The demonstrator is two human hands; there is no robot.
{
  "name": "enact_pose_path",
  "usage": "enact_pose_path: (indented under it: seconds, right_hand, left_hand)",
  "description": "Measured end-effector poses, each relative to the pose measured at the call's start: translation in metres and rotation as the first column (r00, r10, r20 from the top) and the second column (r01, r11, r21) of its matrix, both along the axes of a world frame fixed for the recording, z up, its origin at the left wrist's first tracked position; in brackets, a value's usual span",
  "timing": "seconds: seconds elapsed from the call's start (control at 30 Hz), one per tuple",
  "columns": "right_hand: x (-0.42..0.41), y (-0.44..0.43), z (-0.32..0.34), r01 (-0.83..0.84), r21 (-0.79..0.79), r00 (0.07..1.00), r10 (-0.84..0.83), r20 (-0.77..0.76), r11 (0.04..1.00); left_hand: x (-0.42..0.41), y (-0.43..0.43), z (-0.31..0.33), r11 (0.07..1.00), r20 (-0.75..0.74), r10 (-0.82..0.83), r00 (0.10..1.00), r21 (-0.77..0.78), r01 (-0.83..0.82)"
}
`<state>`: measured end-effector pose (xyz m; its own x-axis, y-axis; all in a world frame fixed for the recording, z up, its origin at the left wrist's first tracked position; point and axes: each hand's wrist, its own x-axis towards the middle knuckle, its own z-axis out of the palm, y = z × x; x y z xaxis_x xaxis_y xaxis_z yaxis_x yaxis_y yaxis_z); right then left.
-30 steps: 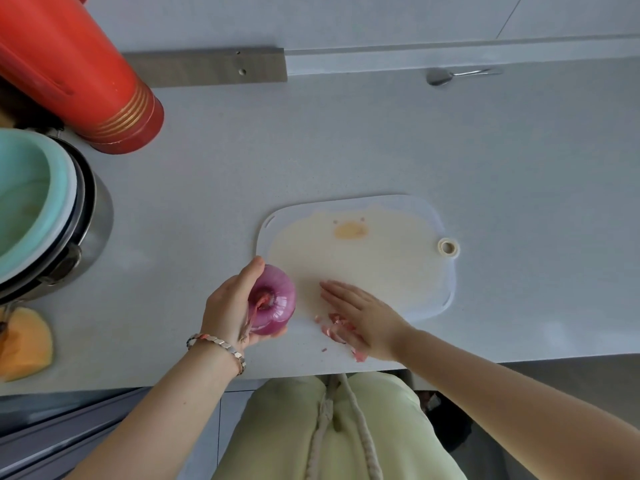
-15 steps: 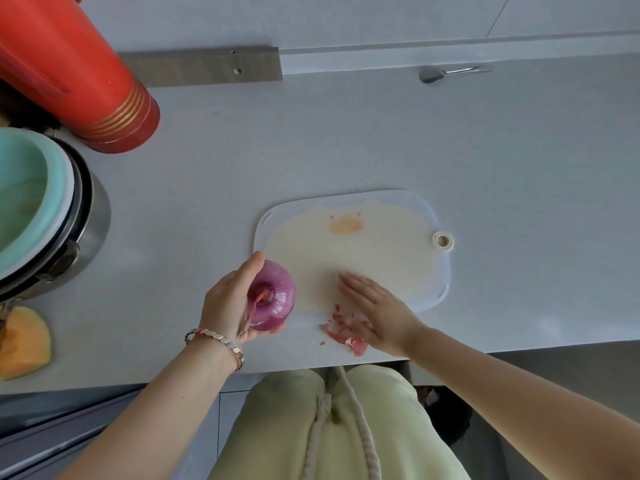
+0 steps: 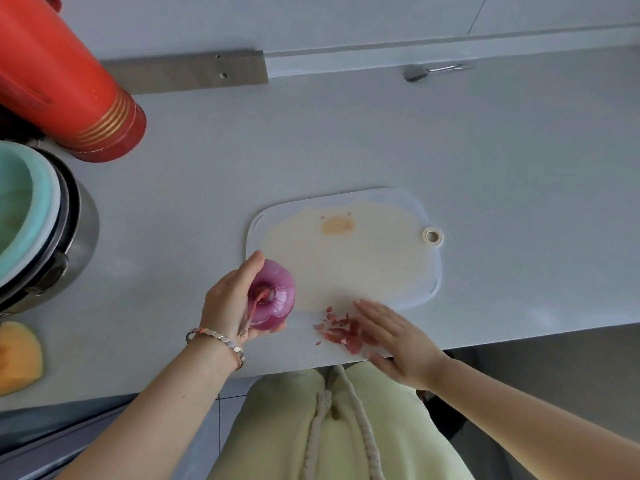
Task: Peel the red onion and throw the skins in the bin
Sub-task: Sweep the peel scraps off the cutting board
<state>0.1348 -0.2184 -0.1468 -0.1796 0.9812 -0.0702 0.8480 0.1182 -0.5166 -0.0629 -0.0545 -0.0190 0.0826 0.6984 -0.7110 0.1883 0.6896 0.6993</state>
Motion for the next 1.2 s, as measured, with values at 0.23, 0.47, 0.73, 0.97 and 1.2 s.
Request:
enact_pose_path:
  seconds: [0.23,0.47,0.73,0.97,1.2]
  right_hand:
    - [-0.003,0.021,0.004,0.048,0.026,0.999,-0.048,-0.001,0.999]
    - [0.012,0.064,0.0,0.224,-0.138,0.919,-0.161,0.361,0.965]
    - [0.004,0.078,0.002,0.329,-0.156,0.907,-0.265,0.326,0.932]
    - [-0.03,0.036,0.006,-0.138,-0.012,0.977,0.138,0.163,0.99]
    - [-0.037,0.014,-0.001,-0.129,0.13,0.991,0.123,0.048,0.983]
  left_hand:
    - [0.006,-0.001,0.002,1.0,0.034,0.013,0.999,-0.007,-0.013]
    - [0.008,0.002,0.003,0.999,0.033,0.046,0.998,-0.024,-0.045]
    - [0.008,-0.001,0.0,0.995,0.055,0.078,0.995,-0.061,-0.075]
    - [0.006,-0.007,0.002,0.996,0.051,0.061,0.997,-0.071,-0.057]
    - [0.002,-0.011,-0.001,0.994,0.029,0.062,0.998,-0.095,-0.059]
